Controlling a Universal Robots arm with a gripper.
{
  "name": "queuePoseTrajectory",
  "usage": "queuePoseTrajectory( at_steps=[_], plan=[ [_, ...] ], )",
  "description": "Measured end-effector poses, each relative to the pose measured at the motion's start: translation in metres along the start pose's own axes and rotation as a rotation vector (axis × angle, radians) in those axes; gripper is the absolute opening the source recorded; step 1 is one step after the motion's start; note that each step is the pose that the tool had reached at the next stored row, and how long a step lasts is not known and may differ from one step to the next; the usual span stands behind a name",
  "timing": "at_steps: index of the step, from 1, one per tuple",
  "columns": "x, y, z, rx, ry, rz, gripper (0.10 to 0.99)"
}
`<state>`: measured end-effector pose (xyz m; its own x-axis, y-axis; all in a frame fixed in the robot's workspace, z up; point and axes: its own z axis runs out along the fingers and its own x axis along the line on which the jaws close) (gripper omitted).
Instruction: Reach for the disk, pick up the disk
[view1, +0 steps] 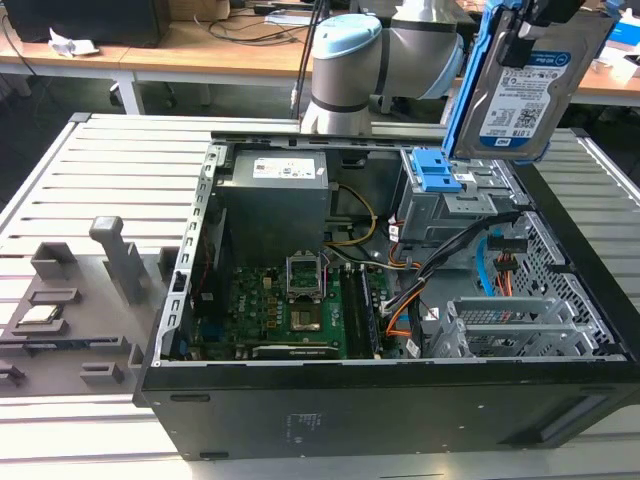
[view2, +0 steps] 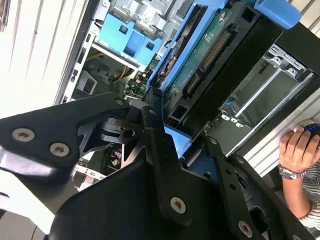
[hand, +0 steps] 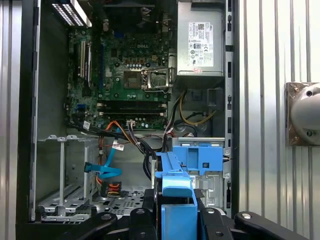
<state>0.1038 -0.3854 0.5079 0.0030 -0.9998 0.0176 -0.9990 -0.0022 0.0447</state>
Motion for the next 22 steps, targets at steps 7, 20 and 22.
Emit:
queuePoseTrajectory(
  at_steps=[7, 20, 22],
  plan=[
    [0.0193, 0.0000, 0.0005, 0.000, 0.0029, 0.000, 0.369],
    [0.0514, 0.0001, 0.0012, 0.000, 0.0076, 0.000, 0.369],
    [0.0595, 0.0001, 0.0014, 0.000, 0.0085, 0.000, 0.369]
  ],
)
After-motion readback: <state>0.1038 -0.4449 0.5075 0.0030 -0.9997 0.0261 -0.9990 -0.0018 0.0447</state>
